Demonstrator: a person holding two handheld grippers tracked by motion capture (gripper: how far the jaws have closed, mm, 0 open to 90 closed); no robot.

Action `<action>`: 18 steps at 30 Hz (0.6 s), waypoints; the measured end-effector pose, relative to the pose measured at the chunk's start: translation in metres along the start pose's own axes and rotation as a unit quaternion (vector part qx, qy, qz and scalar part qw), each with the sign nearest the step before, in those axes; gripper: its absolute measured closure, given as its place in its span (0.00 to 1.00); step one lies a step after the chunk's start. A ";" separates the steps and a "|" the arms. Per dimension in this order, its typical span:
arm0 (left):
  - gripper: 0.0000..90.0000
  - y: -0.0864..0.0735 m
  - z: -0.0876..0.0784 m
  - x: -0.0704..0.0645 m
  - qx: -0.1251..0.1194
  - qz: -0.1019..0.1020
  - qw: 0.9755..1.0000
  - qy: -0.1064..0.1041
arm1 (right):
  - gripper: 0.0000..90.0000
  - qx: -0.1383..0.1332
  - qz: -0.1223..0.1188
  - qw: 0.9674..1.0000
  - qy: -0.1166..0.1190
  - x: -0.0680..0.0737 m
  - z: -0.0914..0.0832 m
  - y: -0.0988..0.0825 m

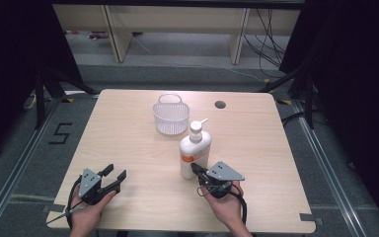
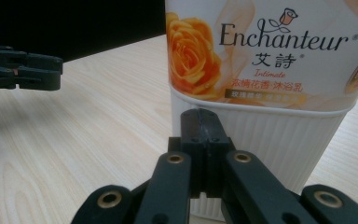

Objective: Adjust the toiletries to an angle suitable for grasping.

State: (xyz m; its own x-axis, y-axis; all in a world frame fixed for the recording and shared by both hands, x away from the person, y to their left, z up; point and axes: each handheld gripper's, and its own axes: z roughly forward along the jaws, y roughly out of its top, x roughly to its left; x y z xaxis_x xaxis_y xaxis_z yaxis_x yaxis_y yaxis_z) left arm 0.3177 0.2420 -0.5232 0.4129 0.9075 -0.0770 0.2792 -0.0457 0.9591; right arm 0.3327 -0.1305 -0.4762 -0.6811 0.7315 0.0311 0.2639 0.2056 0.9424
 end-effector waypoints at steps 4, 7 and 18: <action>0.48 0.000 0.000 0.000 0.000 0.001 1.000 0.000 | 1.00 0.001 -0.002 1.000 -0.003 0.000 0.001 0.001; 0.48 0.000 0.000 0.000 0.000 0.001 1.000 0.000 | 1.00 -0.006 -0.001 1.000 0.001 -0.001 0.005 0.001; 0.48 0.000 0.000 0.000 -0.004 0.001 1.000 -0.003 | 0.92 0.000 -0.003 1.000 0.000 0.001 0.002 0.001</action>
State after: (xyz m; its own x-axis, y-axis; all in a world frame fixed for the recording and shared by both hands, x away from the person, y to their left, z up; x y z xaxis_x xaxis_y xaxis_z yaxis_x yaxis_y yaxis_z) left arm 0.3180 0.2422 -0.5237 0.4193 0.9046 -0.0764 0.2705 -0.0441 0.9617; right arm 0.3338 -0.1287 -0.4759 -0.6825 0.7305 0.0252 0.2596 0.2101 0.9426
